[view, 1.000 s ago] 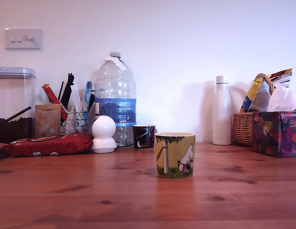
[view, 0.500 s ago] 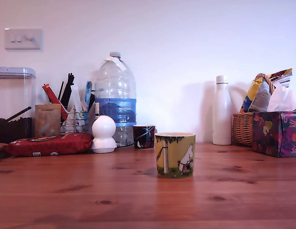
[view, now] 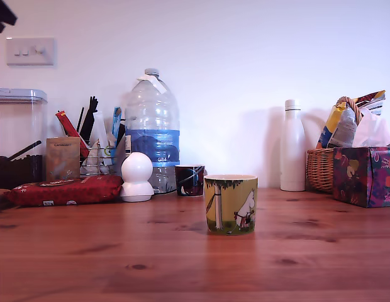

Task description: Pick up the coffee capsules from the table one by one and drop them inside the nearest coffee cup

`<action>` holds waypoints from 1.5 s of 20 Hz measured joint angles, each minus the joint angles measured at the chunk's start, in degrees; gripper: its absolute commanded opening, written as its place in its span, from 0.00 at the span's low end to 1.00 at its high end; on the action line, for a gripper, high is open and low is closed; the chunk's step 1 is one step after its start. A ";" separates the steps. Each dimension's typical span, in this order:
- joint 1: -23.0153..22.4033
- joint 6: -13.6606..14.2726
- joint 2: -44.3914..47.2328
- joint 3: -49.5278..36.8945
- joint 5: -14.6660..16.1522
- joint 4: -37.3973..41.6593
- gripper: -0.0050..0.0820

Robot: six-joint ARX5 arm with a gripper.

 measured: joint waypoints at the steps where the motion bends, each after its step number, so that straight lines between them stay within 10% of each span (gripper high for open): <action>1: -0.50 0.02 1.57 0.00 0.11 1.88 0.20; 12: -9.27 0.46 20.33 -0.02 1.49 27.23 0.20; 30: -20.37 0.42 40.50 2.58 3.13 43.67 0.20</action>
